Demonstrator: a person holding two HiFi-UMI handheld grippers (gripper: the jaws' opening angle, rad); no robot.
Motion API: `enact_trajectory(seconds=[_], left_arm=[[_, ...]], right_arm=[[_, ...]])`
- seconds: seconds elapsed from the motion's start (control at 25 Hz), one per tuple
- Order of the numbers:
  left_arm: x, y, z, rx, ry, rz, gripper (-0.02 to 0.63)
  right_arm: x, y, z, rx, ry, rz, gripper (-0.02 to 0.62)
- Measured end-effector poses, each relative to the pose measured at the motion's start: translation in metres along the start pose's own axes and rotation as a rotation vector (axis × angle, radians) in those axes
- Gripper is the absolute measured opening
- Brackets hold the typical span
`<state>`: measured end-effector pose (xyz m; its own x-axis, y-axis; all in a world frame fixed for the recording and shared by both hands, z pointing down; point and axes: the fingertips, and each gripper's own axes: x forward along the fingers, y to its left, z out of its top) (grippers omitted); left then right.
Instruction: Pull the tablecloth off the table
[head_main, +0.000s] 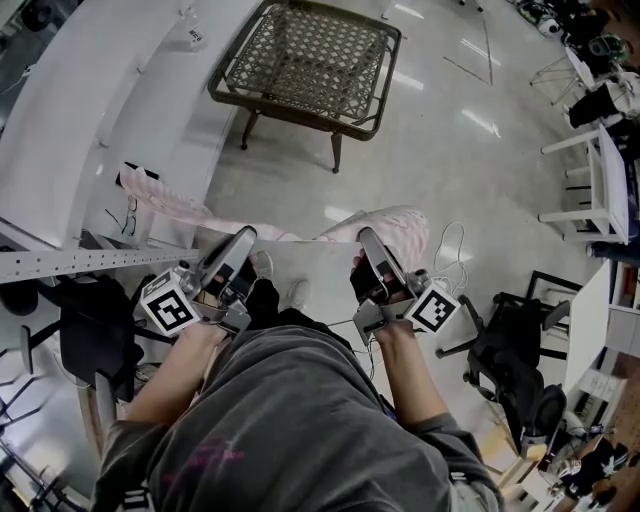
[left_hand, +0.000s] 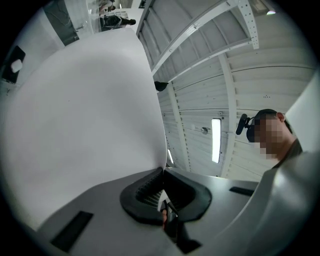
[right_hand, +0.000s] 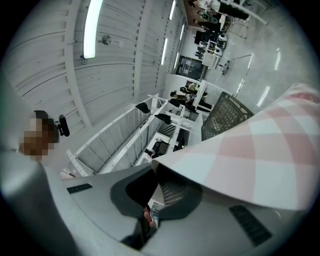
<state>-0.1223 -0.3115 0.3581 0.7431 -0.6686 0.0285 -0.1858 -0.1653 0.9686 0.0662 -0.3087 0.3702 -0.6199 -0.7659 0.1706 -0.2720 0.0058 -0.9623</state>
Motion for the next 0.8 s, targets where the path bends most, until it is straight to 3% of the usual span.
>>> enact_trajectory(seconds=[0.8], left_arm=[[0.0018,0.0089,-0.0015,0.001,0.004,0.016,0.000]], right_arm=[[0.0072,-0.0094,0.0004,-0.013,0.026,-0.015,0.006]])
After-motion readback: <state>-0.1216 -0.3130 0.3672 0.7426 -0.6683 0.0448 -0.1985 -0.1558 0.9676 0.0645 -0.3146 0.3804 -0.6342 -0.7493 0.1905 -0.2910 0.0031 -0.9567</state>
